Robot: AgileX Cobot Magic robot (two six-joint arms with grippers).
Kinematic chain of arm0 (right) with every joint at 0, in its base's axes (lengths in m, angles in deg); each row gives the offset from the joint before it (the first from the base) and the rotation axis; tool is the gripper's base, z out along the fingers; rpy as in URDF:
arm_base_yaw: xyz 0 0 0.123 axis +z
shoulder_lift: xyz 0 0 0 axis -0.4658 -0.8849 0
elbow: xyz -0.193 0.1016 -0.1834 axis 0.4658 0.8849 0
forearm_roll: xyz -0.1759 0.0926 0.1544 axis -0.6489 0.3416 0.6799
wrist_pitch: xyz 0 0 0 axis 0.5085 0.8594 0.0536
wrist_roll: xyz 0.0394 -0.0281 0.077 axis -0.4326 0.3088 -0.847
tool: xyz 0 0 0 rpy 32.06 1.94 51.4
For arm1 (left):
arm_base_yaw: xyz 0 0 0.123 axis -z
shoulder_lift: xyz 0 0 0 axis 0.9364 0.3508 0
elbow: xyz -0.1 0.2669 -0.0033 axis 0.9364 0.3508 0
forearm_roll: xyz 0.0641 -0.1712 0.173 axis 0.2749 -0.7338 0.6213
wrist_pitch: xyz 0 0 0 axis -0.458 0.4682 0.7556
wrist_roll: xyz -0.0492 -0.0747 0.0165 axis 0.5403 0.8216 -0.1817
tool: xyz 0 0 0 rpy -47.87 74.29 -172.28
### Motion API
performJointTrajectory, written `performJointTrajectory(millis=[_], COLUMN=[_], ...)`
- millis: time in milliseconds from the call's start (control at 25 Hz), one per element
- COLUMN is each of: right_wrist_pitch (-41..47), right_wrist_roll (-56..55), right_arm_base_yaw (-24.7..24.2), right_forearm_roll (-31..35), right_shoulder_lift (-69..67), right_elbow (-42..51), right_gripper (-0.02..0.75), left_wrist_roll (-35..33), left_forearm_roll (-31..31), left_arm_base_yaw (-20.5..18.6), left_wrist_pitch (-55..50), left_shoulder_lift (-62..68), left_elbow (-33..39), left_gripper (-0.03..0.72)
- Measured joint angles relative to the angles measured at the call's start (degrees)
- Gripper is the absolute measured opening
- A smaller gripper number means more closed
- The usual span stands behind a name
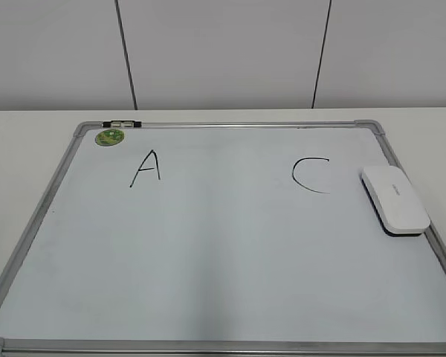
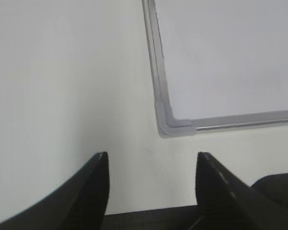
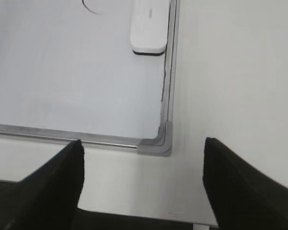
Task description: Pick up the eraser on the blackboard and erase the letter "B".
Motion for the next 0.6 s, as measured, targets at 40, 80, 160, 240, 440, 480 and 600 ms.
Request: performJointTrajectory(millis=[40,80,160,240,440,480,600], right_wrist_pitch=[0.0,0.0,0.0,0.2,0.3,0.3,0.3], right_wrist_roll=[0.0,0.0,0.0,0.0,0.0,0.0,0.0], right_arm_base_yaw=[0.0,0.0,0.0,0.0,0.0,0.0,0.0], right_forearm_roll=[0.0,0.0,0.0,0.0,0.0,0.0,0.0], right_shoulder_lift=[1.6,3.0,6.1,8.6,9.8,9.8,9.8], right_elbow=[0.0,0.0,0.0,0.0,0.0,0.0,0.0], right_gripper=[0.591,0.591,0.591,0.591,0.591,0.591,0.591], left_wrist_roll=[0.0,0.0,0.0,0.0,0.0,0.0,0.0], left_forearm_roll=[0.0,0.0,0.0,0.0,0.0,0.0,0.0], left_arm_base_yaw=[-0.7,-1.5,-2.5,-2.8,-2.8,-3.0,-3.2], left_wrist_pitch=[0.0,0.0,0.0,0.0,-0.5,-0.5,-0.9], left_shoulder_lift=[-1.6,-3.3,-6.3,-9.6,-16.5,-17.7,-20.6], left_elbow=[0.0,0.0,0.0,0.0,0.0,0.0,0.0], left_gripper=[0.417,0.417,0.417,0.417,0.417,0.417,0.416])
